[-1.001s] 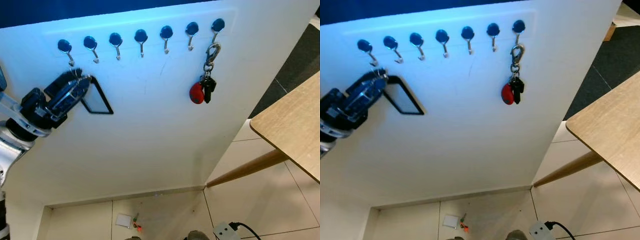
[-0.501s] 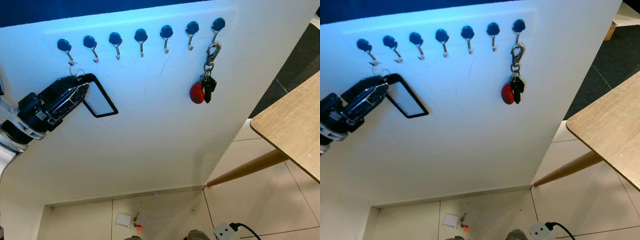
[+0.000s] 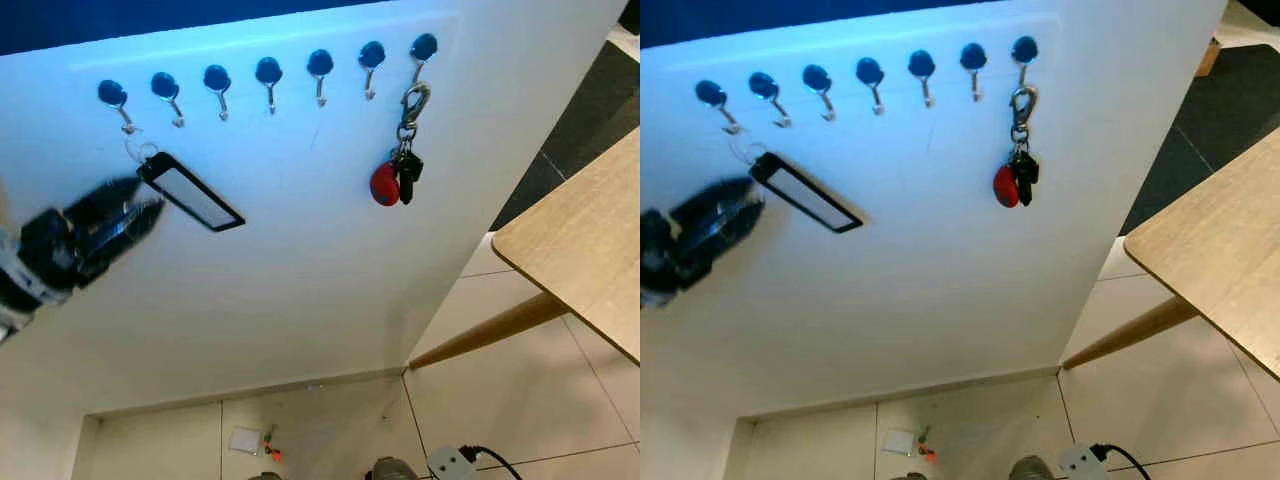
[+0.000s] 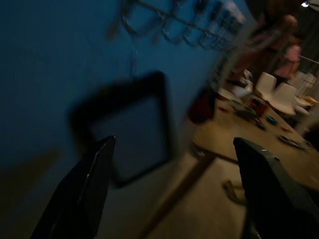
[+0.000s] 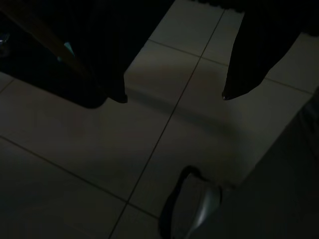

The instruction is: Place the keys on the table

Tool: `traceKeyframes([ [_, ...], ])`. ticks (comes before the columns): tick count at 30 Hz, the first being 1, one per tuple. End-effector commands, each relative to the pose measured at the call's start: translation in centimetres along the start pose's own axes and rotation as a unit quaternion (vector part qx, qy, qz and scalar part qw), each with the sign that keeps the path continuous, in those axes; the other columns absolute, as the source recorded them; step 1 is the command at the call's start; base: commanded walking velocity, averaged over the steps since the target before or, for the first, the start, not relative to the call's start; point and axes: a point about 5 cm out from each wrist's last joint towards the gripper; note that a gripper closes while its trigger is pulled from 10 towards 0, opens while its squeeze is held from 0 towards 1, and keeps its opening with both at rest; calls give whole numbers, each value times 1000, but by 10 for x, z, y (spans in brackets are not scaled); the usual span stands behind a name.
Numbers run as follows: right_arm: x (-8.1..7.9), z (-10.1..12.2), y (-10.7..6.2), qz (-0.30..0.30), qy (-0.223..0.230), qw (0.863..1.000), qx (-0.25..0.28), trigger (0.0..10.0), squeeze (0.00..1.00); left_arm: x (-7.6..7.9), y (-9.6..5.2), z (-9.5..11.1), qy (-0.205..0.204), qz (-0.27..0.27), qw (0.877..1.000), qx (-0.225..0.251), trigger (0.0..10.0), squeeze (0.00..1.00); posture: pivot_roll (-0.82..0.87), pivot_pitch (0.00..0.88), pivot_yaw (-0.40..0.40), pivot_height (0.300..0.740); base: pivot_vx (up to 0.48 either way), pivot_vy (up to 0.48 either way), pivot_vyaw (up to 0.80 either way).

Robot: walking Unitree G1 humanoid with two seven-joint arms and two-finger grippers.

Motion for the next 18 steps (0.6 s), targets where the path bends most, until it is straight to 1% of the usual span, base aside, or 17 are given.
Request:
traceKeyframes([
  [1,-7,-5,0,8,4,1000,-6,10000,0,8,-6,5,15,-17,999,-26,10000,1000,-103,180,82,740,0,0,0],
  [2,-7,-5,0,9,4,1000,-6,10000,0,10,-9,4,12,-24,999,-27,10000,1000,-103,180,82,740,0,0,0],
  [3,-7,-5,0,9,4,1000,-6,10000,0,10,-9,4,12,-24,999,-27,10000,1000,-103,180,82,740,0,0,0],
  [4,-7,-5,0,9,4,1000,-6,10000,0,14,-14,0,16,-36,999,-36,10000,1000,-103,180,82,740,0,0,0],
  [5,-8,-5,0,9,4,1000,-6,10000,0,14,-16,-6,16,-36,998,-45,10000,761,-103,180,82,740,0,0,0],
  [7,-8,-5,0,9,3,1000,-6,10000,0,14,-17,-9,16,-36,998,-52,10000,761,-103,180,82,740,0,0,0],
  [8,-8,-5,0,9,3,1000,-6,10000,0,13,-18,-20,17,-27,997,-71,10000,55,-97,181,83,740,0,0,0],
  [9,-7,-5,0,8,3,1000,-6,10000,0,11,-18,-27,18,-21,996,-85,10000,55,-97,181,83,740,0,0,0],
  [10,-6,-5,0,1,-1,1000,-6,10000,0,7,-21,-40,2,-7,995,-100,10000,0,-96,181,85,740,0,0,0],
  [11,-5,-5,0,-5,-4,1000,-5,10000,0,4,-23,-49,-11,1,994,-111,10000,0,-96,181,85,740,0,0,0],
  [12,-5,-5,0,-5,-4,1000,-5,10000,0,4,-23,-49,-11,1,994,-111,10000,0,-96,181,85,740,0,0,0],
  [13,-3,-4,0,-12,0,1000,-2,10000,0,0,-26,-60,-21,15,992,-125,10000,0,-98,179,90,740,0,0,0],
  [14,4,0,0,-27,16,999,8,10000,0,-10,-36,-86,-34,47,987,-151,10000,0,-99,180,90,740,0,0,0],
  [15,4,0,0,-27,16,999,8,10000,0,-10,-36,-86,-34,47,987,-151,10000,0,-99,180,90,740,0,0,0],
  [16,5,1,-1,-31,20,999,10,10000,0,-12,-38,-93,-37,53,985,-157,10000,0,-99,180,90,740,0,0,0],
  [17,10,4,-1,-42,24,999,19,10000,0,-19,-46,-107,-48,84,981,-168,10000,0,-102,177,91,740,0,0,0],
  [18,17,11,-2,-58,25,997,38,10000,0,-29,-56,-123,-60,133,972,-183,10000,0,-102,177,91,740,0,0,0],
])
Point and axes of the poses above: a point about 5 cm out from each wrist's last joint towards the gripper, its own y axis pointing out of the wrist towards the gripper, its own z axis along the axis of the wrist's last joint, x = y × z, and after that the axes turned 9 degrees about -y, right-handed
